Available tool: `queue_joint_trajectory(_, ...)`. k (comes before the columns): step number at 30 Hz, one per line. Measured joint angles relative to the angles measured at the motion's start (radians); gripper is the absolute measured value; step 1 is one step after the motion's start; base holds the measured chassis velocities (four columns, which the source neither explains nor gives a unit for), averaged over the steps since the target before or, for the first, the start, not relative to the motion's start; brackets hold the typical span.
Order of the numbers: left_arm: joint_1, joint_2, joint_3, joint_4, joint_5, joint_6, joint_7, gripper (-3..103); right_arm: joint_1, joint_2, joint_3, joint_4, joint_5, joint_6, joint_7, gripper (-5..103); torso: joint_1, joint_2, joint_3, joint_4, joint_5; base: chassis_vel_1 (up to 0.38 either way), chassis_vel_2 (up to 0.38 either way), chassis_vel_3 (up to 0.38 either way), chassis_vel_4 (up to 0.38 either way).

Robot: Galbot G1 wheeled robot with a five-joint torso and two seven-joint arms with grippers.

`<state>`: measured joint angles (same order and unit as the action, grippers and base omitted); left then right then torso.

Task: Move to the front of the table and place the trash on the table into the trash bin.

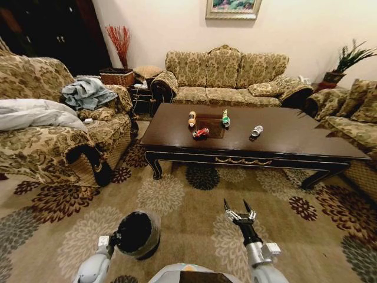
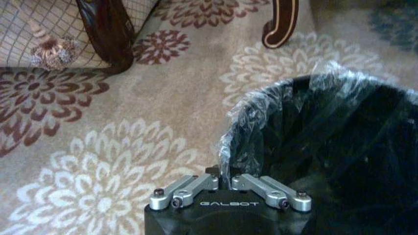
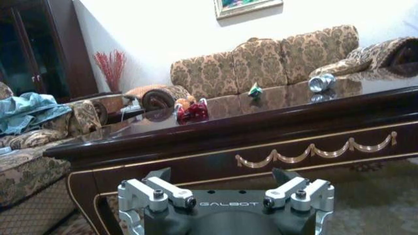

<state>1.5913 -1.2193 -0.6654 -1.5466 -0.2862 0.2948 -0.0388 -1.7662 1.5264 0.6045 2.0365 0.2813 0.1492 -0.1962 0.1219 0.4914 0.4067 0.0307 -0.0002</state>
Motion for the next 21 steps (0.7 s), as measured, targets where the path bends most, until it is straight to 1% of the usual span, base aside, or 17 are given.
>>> queue_joint_trajectory(1,0.000,0.000,0.000,0.000,0.000,0.000,0.000,5,0.000,0.000,0.000,0.000,0.000,0.000,0.000,100,0.000,0.000,0.000,0.0000,0.0000,0.000,0.000,0.000,0.000)
queue_joint_trajectory(4,0.010,0.000,-0.009,0.002,-0.016,-0.042,0.023,4,0.002,-0.004,0.003,0.000,0.002,0.000,0.002,100,0.000,0.000,0.000,0.0000,0.0002,0.000,0.000,0.000,0.000)
queue_joint_trajectory(5,0.010,0.000,-0.009,0.002,-0.016,-0.042,0.023,4,0.002,-0.004,0.003,0.000,0.002,0.000,0.002,100,0.000,0.000,0.000,0.0000,0.0002,0.000,0.000,0.000,0.000)
queue_joint_trajectory(7,0.019,-0.001,-0.016,0.003,-0.026,-0.062,0.038,4,0.002,-0.004,0.003,0.000,0.002,0.000,0.002,100,0.000,0.000,0.000,0.0001,0.0002,0.000,0.000,0.000,0.000)
queue_joint_trajectory(12,0.029,-0.003,-0.027,-0.013,-0.054,-0.082,0.043,4,0.002,-0.002,0.001,0.002,-0.001,0.000,0.002,100,0.000,0.000,0.000,0.0002,0.0000,0.000,0.000,0.000,0.000)
queue_joint_trajectory(15,0.039,-0.001,-0.044,-0.081,-0.093,-0.085,0.031,4,0.001,-0.001,0.000,0.009,-0.003,-0.002,0.002,100,0.000,0.000,0.000,0.0003,0.0004,0.000,0.000,0.000,0.000)
queue_joint_trajectory(16,0.039,-0.001,-0.044,-0.081,-0.093,-0.085,0.031,4,0.001,-0.001,0.000,0.009,-0.003,-0.002,0.002,100,0.000,0.000,0.000,0.0003,0.0004,0.000,0.000,0.000,0.000)
queue_joint_trajectory(17,0.041,-0.001,-0.047,-0.106,-0.103,-0.085,0.025,4,0.001,0.000,0.000,0.012,-0.004,-0.002,0.002,100,0.000,0.000,0.000,0.0002,0.0004,0.000,0.000,0.000,0.000)
queue_joint_trajectory(19,0.046,-0.006,-0.050,-0.173,-0.120,-0.075,0.001,4,0.002,0.001,-0.002,0.019,-0.010,-0.002,0.021,100,0.000,0.001,0.000,0.0000,0.0003,0.000,0.000,0.000,0.000)
queue_joint_trajectory(20,0.046,-0.006,-0.050,-0.173,-0.120,-0.075,0.001,4,0.002,0.001,-0.002,0.019,-0.010,-0.002,0.021,100,0.000,0.001,0.000,0.0000,0.0003,0.000,0.000,0.000,0.000)
queue_joint_trajectory(21,0.050,-0.010,-0.050,-0.213,-0.130,-0.069,-0.012,4,0.004,0.002,-0.003,0.024,-0.011,-0.002,0.035,100,0.000,0.001,0.000,-0.0001,0.0003,0.000,0.000,0.000,0.000)
